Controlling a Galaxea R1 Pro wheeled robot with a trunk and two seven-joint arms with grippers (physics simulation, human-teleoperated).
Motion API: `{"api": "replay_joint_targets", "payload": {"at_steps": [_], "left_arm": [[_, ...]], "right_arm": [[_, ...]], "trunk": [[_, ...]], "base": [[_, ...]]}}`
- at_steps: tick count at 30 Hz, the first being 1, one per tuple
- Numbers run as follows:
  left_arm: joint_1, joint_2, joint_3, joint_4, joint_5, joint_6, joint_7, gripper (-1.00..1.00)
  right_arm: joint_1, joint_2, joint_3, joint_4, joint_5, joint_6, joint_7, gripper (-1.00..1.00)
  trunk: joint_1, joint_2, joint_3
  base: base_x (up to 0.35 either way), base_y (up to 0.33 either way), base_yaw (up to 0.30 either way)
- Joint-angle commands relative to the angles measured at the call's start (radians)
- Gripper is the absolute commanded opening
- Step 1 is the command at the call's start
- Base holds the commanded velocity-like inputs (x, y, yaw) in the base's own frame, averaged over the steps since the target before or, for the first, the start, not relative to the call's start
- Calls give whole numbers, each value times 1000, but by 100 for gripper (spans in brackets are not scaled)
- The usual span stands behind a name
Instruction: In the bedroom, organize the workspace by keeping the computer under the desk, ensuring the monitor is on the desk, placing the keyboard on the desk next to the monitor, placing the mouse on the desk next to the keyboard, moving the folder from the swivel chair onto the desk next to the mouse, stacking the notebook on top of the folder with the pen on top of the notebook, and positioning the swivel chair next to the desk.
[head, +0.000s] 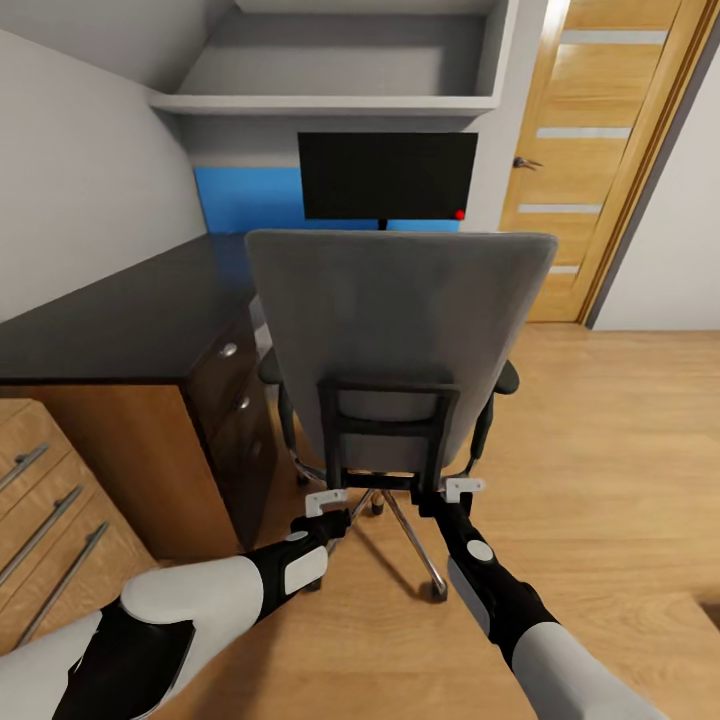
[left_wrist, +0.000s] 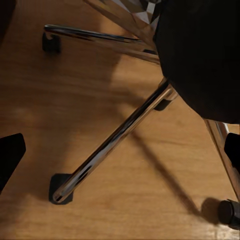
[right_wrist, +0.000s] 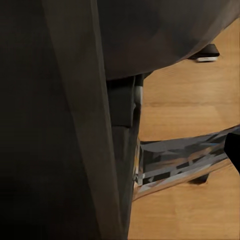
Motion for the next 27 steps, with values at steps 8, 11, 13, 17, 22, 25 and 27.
{"api": "replay_joint_targets", "payload": {"at_steps": [8,11,13,17,22,25,27], "left_arm": [[-2,0,-8,-3,6,-5,5,100],[-2,0,-8,-3,6,-5,5,100],[-2,0,-9,-3,6,-5,6,100],[-2,0,-8,-2,6,-5,5,100],[-2,0,-8,-2,6,-6,5,100],[-2,0,-7,-2,6,-7,5,100],[-2,0,-7,-3,6,-7,5,100]], "right_arm": [[-1,-1,7,2,-12,-4,-6,100],[-1,-2,7,2,-12,-4,-6,100],[-1,-2,7,2,-12,-4,-6,100],[-1,-2,7,2,-12,-4,-5,100],[-1,-2,7,2,-12,-4,-5,100],[-1,-3,7,2,-12,-4,-6,100],[-1,-3,7,2,-12,-4,-6,100]], "trunk": [[0,0,-1],[0,0,-1],[0,0,-1],[0,0,-1],[0,0,-1],[0,0,-1],[0,0,-1]], "base": [[328,0,0],[328,0,0],[328,0,0],[329,0,0],[330,0,0],[331,0,0],[331,0,0]]}}
